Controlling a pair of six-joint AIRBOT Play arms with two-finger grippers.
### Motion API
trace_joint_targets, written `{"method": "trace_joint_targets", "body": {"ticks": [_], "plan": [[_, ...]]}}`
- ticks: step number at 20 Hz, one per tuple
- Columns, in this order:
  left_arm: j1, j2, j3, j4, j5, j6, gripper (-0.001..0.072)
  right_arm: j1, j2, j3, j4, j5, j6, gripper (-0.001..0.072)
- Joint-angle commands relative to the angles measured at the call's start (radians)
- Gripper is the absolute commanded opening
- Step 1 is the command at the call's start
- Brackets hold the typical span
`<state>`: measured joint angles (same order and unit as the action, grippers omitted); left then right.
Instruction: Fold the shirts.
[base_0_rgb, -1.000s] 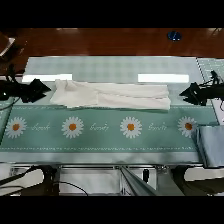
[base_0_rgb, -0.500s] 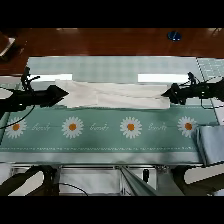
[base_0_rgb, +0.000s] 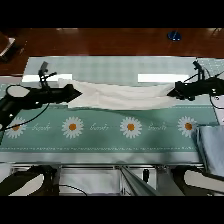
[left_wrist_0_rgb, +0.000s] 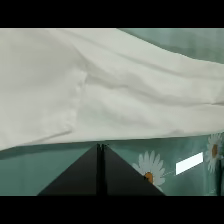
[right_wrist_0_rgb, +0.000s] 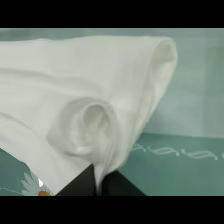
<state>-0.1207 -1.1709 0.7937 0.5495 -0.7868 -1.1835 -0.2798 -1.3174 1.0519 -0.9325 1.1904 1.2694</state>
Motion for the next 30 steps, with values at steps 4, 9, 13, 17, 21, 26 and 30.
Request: {"method": "trace_joint_targets", "body": {"ticks": [4, 9, 13, 17, 21, 26, 30], "plan": [[-0.32, -0.309, 0.286, -0.008, 0.089, -0.018, 0.0017, 0.003, 0.556, -0.194, -0.069, 0.1, 0.084, 0.002], [-0.521, -0.587, 0.593, -0.006, -0.016, -0.119, 0.0016, 0.003, 0.774, -0.194, -0.024, 0.17, 0.168, 0.002], [-0.672, -0.72, 0.744, 0.153, -0.077, -0.33, 0.0016, 0.003, 0.797, -0.194, 0.069, 0.182, 0.162, 0.002], [-0.742, -0.774, 0.806, 0.203, -0.142, -0.374, 0.0016, 0.003, 0.797, -0.194, 0.078, 0.146, 0.159, 0.002], [-0.584, -0.696, 0.823, 0.219, -0.187, -0.374, 0.0017, 0.003, 0.793, -0.194, 0.089, 0.139, 0.161, 0.002], [-0.249, -0.354, 0.685, 0.527, -0.27, -0.452, 0.0017, 0.004, 0.7, -0.193, 0.277, 0.106, 0.107, 0.002], [0.009, 0.081, 0.381, 0.604, -0.226, -0.422, 0.0018, 0.232, 0.552, -0.19, 0.349, -0.095, 0.076, 0.002]]}}
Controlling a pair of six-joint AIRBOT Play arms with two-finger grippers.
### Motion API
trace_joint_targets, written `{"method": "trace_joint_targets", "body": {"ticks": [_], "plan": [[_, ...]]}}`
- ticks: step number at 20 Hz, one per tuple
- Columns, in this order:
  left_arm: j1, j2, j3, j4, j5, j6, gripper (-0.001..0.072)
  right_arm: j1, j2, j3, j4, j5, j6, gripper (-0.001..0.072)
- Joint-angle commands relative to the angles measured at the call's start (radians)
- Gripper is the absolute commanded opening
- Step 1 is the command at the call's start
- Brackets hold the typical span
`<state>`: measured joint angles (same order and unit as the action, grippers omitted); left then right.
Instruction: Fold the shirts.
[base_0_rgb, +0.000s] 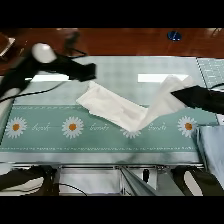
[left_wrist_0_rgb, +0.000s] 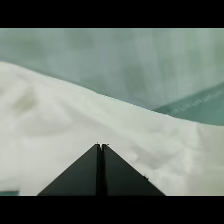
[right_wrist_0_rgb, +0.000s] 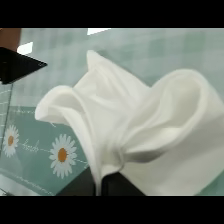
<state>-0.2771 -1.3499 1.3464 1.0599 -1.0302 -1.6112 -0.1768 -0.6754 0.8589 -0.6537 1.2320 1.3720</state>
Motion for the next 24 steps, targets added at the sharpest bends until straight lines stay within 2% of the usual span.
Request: {"method": "trace_joint_targets", "body": {"ticks": [1, 3, 4, 5, 8, 12, 18, 19, 20, 21, 24], "plan": [[0.213, 0.375, -0.256, 0.093, 0.037, 0.006, 0.0018, 0.222, -0.155, 0.017, 0.071, -0.213, -0.026, 0.002], [0.272, 0.579, -0.409, 0.091, 0.056, -0.006, 0.0018, 0.387, -0.319, 0.095, 0.066, -0.333, -0.027, 0.0021], [0.281, 0.668, -0.479, 0.072, 0.063, -0.061, 0.0018, 0.452, -0.41, 0.152, 0.053, -0.381, -0.024, 0.0021], [0.277, 0.755, -0.556, 0.032, 0.093, -0.091, 0.0018, 0.509, -0.516, 0.228, 0.052, -0.407, -0.018, 0.0021], [0.252, 0.919, -0.74, -0.037, 0.154, -0.093, 0.0018, 0.622, -0.808, 0.473, 0.053, -0.397, -0.002, 0.0021], [0.249, 0.95, -0.851, -0.082, 0.117, -0.093, 0.0018, 0.686, -1.065, 0.716, 0.057, -0.402, 0.026, 0.0021], [0.25, 0.93, -0.872, -0.085, 0.15, -0.078, 0.0018, 0.7, -1.198, 0.8, 0.1, -0.367, 0.086, 0.003], [0.25, 0.92, -0.872, -0.085, 0.159, -0.078, 0.0018, 0.71, -1.202, 0.8, 0.108, -0.363, 0.086, 0.0202], [0.249, 0.906, -0.872, -0.085, 0.166, -0.078, 0.0018, 0.721, -1.205, 0.8, 0.131, -0.352, 0.06, 0.0409], [0.25, 0.892, -0.872, -0.085, 0.167, -0.078, 0.0018, 0.722, -1.205, 0.8, 0.151, -0.339, 0.009, 0.0414], [0.25, 0.847, -0.872, -0.084, 0.166, -0.072, 0.0018, 0.65, -1.17, 0.8, 0.175, -0.222, 0.007, 0.0413]]}}
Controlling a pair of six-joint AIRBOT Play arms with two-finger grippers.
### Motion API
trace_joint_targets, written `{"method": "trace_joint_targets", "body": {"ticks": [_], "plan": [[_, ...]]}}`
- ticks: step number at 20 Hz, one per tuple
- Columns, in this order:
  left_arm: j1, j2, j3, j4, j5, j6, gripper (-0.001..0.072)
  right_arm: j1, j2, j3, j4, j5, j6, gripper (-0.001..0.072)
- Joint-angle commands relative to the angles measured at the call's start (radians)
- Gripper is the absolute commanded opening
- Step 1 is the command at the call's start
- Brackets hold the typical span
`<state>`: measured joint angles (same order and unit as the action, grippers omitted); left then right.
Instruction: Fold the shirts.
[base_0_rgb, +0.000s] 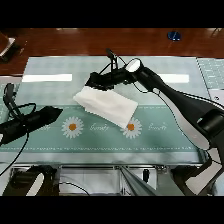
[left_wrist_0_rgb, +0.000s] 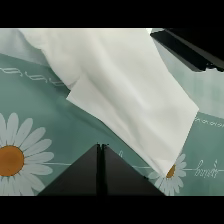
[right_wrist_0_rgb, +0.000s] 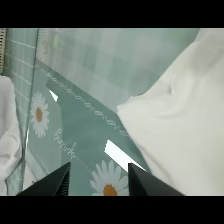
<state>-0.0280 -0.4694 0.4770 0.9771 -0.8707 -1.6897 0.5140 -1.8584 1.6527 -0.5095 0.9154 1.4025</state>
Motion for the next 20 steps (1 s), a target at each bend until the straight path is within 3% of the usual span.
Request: {"method": "trace_joint_targets", "body": {"ticks": [1, 4, 6, 9, 12, 13, 15, 17, 20], "plan": [[0.001, -0.044, -0.003, -0.002, 0.007, 0.024, 0.0018, -0.083, 0.04, 0.006, 0.024, 0.172, -0.023, 0.0413], [0.001, -0.06, -0.003, 0.003, 0.013, 0.055, 0.0018, -0.233, 0.193, 0.005, -0.108, 0.414, -0.023, 0.0412], [0.001, -0.06, -0.005, 0.002, 0.028, 0.054, 0.0018, -0.306, 0.351, -0.027, -0.322, 0.505, -0.019, 0.0411], [0.001, -0.06, -0.005, 0.001, 0.032, 0.054, 0.0017, -0.373, 0.677, -0.314, -0.766, 0.34, 0.142, 0.0411], [0.001, -0.06, -0.007, 0.001, 0.029, 0.054, 0.0018, -0.436, 1.004, -0.806, -0.971, 0.037, 0.514, 0.041], [0.001, -0.061, -0.008, 0.001, 0.029, 0.054, 0.0018, -0.44, 1.079, -0.953, -0.949, -0.067, 0.632, 0.041], [0.001, -0.061, -0.01, 0.001, 0.031, 0.054, 0.0018, -0.422, 1.149, -1.186, -0.734, -0.262, 0.674, 0.0409], [0.001, -0.061, -0.01, 0.001, 0.033, 0.054, 0.0018, -0.401, 1.104, -1.272, -0.532, -0.298, 0.559, 0.0409], [0.001, -0.063, -0.012, 0.001, 0.033, 0.054, 0.0018, -0.36, 0.922, -1.268, -0.25, -0.284, 0.286, 0.0409]]}}
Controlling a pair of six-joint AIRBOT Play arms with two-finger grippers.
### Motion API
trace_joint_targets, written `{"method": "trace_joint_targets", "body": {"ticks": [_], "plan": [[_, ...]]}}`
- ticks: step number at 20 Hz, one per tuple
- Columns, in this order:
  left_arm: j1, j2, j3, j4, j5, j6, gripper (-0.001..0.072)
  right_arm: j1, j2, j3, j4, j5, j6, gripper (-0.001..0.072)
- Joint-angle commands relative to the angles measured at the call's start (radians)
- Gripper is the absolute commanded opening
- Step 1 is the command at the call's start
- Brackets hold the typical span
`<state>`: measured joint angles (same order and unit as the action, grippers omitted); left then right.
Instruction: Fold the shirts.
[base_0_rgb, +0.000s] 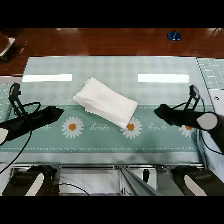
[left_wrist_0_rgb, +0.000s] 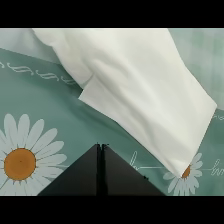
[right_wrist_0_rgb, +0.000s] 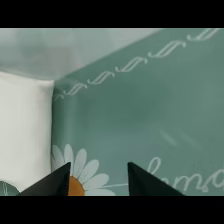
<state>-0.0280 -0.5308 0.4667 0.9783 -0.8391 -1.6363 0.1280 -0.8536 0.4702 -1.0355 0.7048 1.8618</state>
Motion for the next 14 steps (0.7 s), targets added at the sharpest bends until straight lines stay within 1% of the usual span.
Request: {"method": "trace_joint_targets", "body": {"ticks": [1, 2, 3, 5, 9, 13, 14], "plan": [[0.001, -0.002, -0.002, 0.0, 0.002, 0.001, 0.0018, 0.032, -0.145, -0.076, 0.363, -0.073, -0.257, 0.0409], [0.001, -0.002, -0.002, 0.0, 0.002, 0.0, 0.0018, 0.031, -0.208, -0.055, 0.444, -0.063, -0.336, 0.0409], [0.001, -0.002, -0.002, 0.0, 0.001, 0.001, 0.0018, 0.031, -0.265, -0.024, 0.487, -0.057, -0.382, 0.0409], [0.001, -0.002, -0.002, 0.0, 0.001, 0.001, 0.0018, 0.032, -0.361, 0.05, 0.522, -0.019, -0.423, 0.0409], [0.001, -0.002, -0.002, 0.0, 0.003, 0.001, 0.0018, 0.039, -0.517, 0.185, 0.537, 0.1, -0.479, 0.0409], [0.001, -0.002, -0.002, 0.0, 0.002, 0.001, 0.0018, 0.122, -0.631, 0.292, 0.54, 0.098, -0.484, 0.0409], [0.001, -0.002, -0.002, 0.0, 0.002, 0.001, 0.0018, 0.143, -0.66, 0.324, 0.539, 0.103, -0.485, 0.0397]]}}
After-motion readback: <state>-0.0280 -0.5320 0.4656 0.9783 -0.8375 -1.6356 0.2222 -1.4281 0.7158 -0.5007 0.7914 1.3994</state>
